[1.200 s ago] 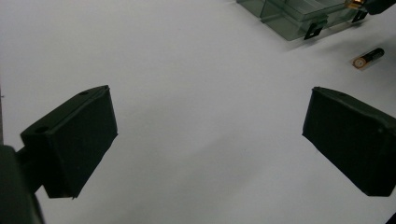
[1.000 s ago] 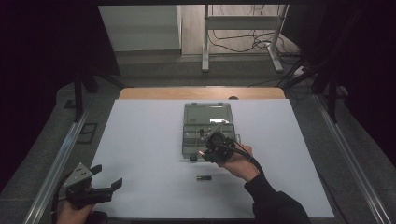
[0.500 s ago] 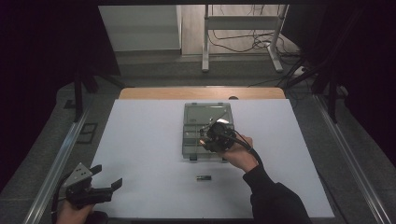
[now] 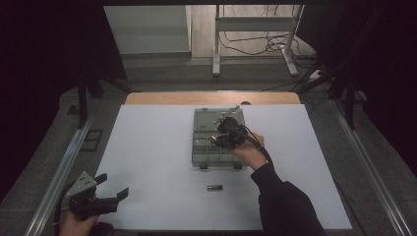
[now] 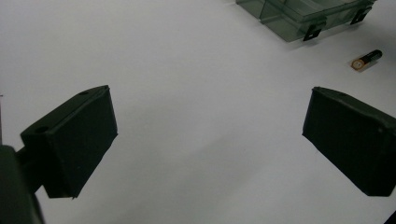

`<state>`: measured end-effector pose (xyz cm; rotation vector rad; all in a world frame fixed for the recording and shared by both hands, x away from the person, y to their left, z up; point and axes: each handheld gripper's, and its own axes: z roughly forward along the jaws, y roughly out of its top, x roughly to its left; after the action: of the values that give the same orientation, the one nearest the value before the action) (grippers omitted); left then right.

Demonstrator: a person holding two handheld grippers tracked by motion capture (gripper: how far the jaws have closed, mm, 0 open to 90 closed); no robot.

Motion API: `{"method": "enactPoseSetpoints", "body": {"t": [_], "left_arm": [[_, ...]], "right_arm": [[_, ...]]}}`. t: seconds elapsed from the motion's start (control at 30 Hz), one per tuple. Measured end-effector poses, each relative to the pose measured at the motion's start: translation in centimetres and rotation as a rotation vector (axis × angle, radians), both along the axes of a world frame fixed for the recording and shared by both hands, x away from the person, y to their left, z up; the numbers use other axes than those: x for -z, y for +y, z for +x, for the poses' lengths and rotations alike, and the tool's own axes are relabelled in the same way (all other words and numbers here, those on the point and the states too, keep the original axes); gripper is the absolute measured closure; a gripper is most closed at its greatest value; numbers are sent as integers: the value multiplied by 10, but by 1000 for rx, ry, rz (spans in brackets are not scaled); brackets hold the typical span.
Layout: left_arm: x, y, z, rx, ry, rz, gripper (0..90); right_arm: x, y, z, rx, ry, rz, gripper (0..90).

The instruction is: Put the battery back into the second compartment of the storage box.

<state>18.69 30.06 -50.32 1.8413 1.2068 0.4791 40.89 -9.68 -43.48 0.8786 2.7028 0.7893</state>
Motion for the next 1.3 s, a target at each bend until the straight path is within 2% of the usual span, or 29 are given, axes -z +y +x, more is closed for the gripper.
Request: {"method": "enactPoseSetpoints", "body": {"t": [0.3, 0.6, 0.83, 0.97, 1.1, 1.17, 1.3], "left_arm": [[0, 0, 0, 0, 1, -2, 34], [0, 1, 0, 2, 0, -5, 34], [0, 1, 0, 2, -1, -5, 34], [0, 0, 0, 3, -2, -3, 34], [0, 0, 0, 3, -2, 0, 34], [0, 0, 0, 3, -2, 1, 34], [0, 0, 0, 2, -1, 1, 34]], "right_arm": [[1, 8, 19, 53, -4, -5, 772], [17, 20, 35, 97, 13, -41, 772], [28, 23, 41, 117, 35, -61, 756], [24, 23, 37, 106, 15, -48, 579], [18, 19, 32, 93, -1, -41, 453], [16, 17, 29, 78, -8, -53, 406], [12, 13, 23, 48, -12, -39, 305]]}}
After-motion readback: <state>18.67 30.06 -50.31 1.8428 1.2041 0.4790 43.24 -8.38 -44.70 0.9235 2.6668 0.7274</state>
